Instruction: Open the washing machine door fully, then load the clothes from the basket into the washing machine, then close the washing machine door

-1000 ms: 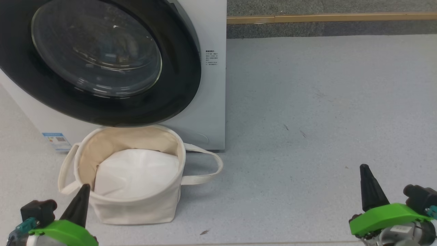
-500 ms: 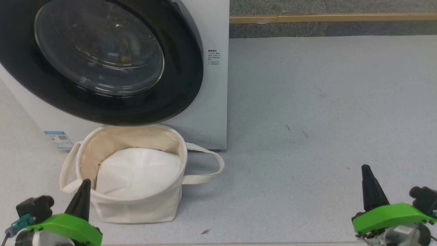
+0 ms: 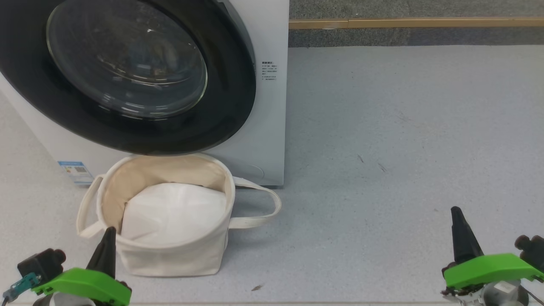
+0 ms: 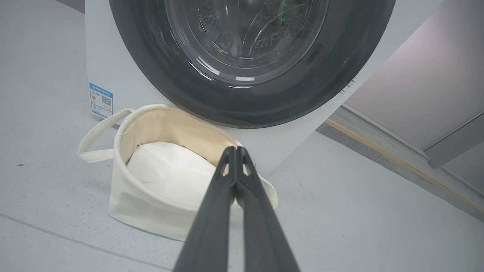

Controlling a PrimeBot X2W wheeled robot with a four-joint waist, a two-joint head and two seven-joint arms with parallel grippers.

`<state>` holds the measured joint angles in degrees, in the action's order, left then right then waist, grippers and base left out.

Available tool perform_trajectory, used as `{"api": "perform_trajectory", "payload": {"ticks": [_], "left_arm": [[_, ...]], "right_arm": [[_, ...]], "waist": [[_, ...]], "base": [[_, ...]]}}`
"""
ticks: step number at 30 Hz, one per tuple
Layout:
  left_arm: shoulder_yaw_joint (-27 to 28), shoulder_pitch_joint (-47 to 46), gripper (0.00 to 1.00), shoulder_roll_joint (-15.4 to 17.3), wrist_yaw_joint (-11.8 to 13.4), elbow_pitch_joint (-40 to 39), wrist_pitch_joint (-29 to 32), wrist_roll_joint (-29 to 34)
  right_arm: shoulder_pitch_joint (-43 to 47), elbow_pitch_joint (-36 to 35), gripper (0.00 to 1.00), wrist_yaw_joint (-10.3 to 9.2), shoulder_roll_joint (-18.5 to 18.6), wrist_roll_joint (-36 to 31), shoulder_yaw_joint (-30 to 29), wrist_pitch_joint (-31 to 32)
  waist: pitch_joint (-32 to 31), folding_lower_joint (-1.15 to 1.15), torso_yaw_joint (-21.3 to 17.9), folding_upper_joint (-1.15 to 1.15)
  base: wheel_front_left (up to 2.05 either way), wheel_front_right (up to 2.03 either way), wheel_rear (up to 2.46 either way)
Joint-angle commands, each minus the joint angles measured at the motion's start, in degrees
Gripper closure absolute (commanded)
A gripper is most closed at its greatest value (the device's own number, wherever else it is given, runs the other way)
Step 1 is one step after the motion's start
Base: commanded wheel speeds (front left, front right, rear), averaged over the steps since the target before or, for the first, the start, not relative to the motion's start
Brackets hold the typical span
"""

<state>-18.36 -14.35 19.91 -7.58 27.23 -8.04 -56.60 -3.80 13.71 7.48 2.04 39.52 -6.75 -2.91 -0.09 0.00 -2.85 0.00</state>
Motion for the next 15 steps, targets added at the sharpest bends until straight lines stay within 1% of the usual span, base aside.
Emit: {"api": "perform_trajectory", "payload": {"ticks": [1,15], "left_arm": [[2.3,-1.77,1.0,0.64,0.04,-2.12,0.45,-1.16],[6.0,-0.14,1.0,-2.25,0.04,-3.94,2.76,-6.84]], "right_arm": [[-2.38,-1.68,1.0,0.0,0.34,1.72,0.09,0.5],[-2.38,-1.35,1.0,0.01,0.42,10.11,0.11,1.97]], "waist": [[0.01,0.0,0.05,0.0],[0.05,0.0,0.51,0.0]], "base": [[0.0,0.0,0.0],[0.0,0.0,0.0]]}}
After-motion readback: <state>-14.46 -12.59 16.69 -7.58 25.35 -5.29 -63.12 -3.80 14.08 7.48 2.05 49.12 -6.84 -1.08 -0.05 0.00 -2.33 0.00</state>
